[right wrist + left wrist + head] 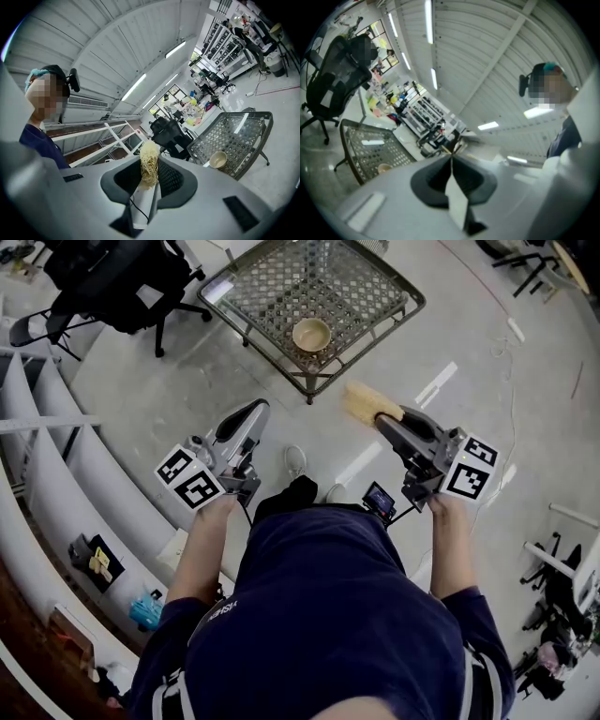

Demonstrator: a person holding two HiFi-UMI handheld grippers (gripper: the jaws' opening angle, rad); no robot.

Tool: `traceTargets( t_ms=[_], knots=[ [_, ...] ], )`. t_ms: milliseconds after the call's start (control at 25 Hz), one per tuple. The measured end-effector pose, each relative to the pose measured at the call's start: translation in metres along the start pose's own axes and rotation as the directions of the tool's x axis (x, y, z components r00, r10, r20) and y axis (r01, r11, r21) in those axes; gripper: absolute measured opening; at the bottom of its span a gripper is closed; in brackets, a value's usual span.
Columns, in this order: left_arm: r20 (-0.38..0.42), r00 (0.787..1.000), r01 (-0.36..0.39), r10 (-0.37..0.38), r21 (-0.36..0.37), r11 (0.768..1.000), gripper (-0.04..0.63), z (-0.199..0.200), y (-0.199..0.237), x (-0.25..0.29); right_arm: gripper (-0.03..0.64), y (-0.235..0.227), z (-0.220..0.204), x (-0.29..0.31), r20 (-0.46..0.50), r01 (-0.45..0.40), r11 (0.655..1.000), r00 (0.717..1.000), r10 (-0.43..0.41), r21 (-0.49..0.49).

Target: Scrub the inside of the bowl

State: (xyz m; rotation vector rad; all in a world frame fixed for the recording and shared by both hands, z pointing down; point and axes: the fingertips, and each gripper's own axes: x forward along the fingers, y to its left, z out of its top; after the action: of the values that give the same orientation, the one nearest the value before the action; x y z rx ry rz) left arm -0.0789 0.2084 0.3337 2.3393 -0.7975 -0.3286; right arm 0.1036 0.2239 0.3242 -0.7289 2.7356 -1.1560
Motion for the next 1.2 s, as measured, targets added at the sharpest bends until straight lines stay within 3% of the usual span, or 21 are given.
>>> traceTargets(
  t_ms=[360,760,1200],
  knots=[
    [-0.022,1.000,0.020,-0.020,-0.007,1.000,0.009,0.030,0.044,0.006,0.080,-0.010,0.028,0.045,0.033,0.029,1.000,0.999,-0.028,-0.012],
    [-0.042,0.999,0.034,-0.034,-0.018,0.999,0.009,0.038,0.071,0.022,0.080,-0.027,0.038,0.066,0.035,0.058,0.998,0.998,-0.058,-0.002],
    [-0.077,0.997,-0.021,0.019,-0.013,1.000,0.009,0.042,0.100,0.072,0.080,-0.079,0.080,0.068,0.056,0.036,0.998,0.998,-0.039,0.041]
  ],
)
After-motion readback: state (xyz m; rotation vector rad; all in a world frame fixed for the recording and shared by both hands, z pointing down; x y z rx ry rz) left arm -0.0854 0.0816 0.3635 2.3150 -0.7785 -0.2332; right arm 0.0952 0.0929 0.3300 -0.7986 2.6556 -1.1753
